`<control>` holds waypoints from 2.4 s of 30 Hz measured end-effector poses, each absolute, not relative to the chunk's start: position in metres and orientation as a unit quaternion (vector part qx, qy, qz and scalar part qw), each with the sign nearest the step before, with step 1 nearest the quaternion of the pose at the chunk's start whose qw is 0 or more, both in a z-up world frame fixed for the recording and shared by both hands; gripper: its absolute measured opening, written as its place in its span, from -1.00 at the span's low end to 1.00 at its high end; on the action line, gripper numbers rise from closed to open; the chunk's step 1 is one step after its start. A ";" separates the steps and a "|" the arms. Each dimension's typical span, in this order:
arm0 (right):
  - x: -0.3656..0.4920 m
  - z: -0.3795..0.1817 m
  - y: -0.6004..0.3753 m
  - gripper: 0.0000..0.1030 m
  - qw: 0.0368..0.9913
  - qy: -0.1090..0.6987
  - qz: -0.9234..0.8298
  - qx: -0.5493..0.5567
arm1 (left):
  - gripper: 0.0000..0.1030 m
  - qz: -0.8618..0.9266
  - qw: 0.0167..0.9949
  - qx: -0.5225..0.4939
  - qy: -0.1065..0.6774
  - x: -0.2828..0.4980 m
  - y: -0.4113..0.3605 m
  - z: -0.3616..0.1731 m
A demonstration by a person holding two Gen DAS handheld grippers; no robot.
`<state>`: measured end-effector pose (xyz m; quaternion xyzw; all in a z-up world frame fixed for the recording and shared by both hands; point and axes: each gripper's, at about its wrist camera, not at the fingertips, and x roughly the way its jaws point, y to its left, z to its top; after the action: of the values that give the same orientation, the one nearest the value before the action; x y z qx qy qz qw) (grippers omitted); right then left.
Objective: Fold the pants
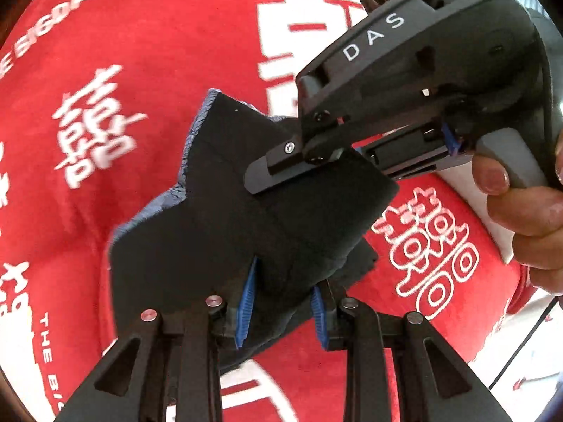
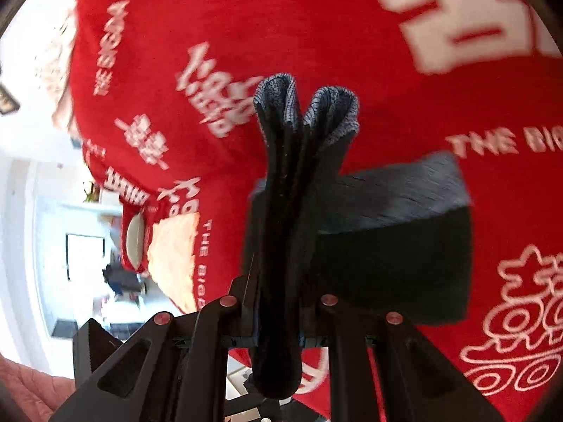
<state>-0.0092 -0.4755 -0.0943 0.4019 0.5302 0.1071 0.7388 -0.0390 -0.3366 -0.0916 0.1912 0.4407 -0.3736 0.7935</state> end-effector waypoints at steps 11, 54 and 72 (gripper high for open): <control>-0.029 -0.172 -0.516 -0.56 0.726 0.547 0.058 0.413 | 0.12 -0.359 0.766 0.252 0.470 -0.054 -0.372 -0.143; -0.025 -0.159 -0.444 -0.34 0.771 0.610 -0.068 0.169 | 0.68 -0.139 0.774 0.112 0.607 0.083 -0.223 -0.155; -0.027 -0.158 -0.445 -0.31 0.776 0.601 -0.071 0.175 | 0.80 -0.132 0.773 0.122 0.609 0.081 -0.222 -0.161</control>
<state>-0.0274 -0.4449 -0.1584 0.1751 0.6012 -0.0710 0.7764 0.0814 -0.2222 -0.1606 0.1222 0.6088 -0.1317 0.7727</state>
